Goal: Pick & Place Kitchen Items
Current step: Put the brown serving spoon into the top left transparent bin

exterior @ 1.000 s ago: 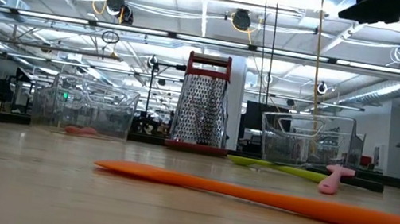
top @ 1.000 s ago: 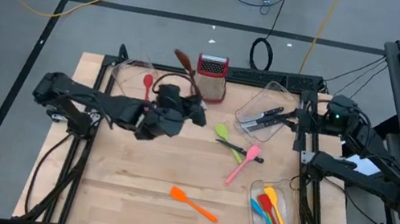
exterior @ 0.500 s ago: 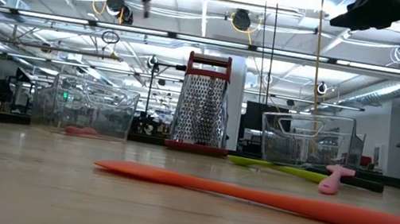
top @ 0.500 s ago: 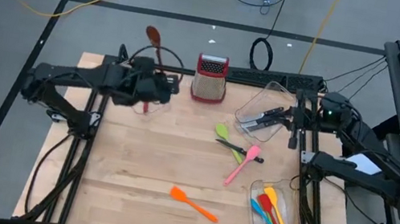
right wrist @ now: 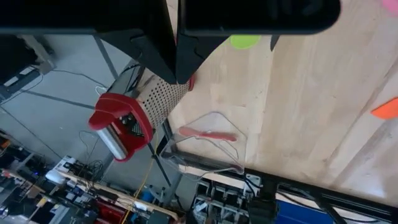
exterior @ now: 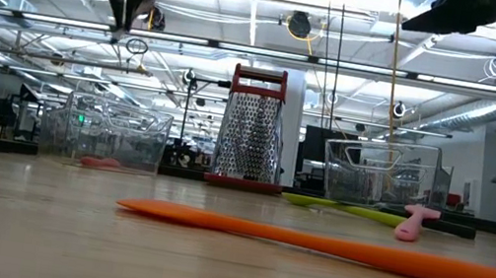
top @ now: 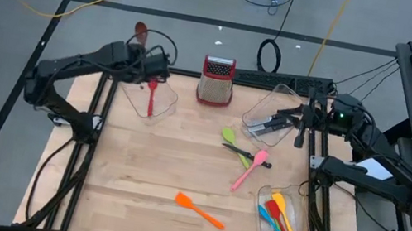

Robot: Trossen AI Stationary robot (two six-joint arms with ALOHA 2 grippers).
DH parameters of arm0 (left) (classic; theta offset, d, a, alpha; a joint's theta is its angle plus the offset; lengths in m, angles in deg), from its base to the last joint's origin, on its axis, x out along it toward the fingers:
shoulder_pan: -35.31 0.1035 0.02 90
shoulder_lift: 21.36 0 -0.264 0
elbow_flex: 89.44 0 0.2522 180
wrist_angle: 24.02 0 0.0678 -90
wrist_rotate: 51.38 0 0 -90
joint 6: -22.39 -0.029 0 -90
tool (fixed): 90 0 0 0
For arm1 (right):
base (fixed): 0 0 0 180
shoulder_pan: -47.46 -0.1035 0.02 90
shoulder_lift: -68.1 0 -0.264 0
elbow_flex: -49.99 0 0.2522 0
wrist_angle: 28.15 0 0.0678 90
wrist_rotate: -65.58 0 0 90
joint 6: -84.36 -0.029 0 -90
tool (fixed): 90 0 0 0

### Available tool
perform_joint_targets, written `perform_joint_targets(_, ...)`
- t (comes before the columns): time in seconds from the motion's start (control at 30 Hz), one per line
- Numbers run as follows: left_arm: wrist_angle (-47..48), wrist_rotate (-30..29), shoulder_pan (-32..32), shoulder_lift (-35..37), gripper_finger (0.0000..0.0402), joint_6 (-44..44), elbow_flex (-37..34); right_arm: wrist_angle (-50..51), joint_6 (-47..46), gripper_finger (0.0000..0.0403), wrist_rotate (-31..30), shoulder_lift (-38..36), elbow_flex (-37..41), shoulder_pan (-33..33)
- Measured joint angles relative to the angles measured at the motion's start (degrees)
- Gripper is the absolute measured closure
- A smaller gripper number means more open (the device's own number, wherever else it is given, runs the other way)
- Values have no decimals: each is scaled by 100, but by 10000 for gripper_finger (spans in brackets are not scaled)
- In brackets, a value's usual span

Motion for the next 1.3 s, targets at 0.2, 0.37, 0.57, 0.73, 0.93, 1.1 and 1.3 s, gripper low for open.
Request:
perform_joint_targets(0.2, 6, 871, 707, 0, 389, -725, 0, -197, 1, 403, 1, 0, 0, -2)
perform_joint_targets(0.37, 6, 1434, 1100, 0, 389, -1091, 0, -289, -1, 403, 2, 0, 0, -2)
perform_joint_targets(0.57, 9, 1980, 1499, -1, 389, -1474, 0, -291, -7, 403, 2, 0, 0, -2)
perform_joint_targets(0.73, 6, 2274, 1786, -2, 389, -1618, -2, -291, -10, 403, 2, 0, 0, -2)
perform_joint_targets(0.93, -18, 2658, 2034, -75, 389, -1767, -2, -267, -10, 403, 4, 0, 0, -2)
perform_joint_targets(1.1, -24, 2859, 2157, -335, 389, -1945, -11, -267, -12, 403, 4, 0, 0, -2)
perform_joint_targets(1.3, -146, 3195, 2321, -727, 389, -2244, -307, -267, -12, 403, 4, 0, 0, -2)
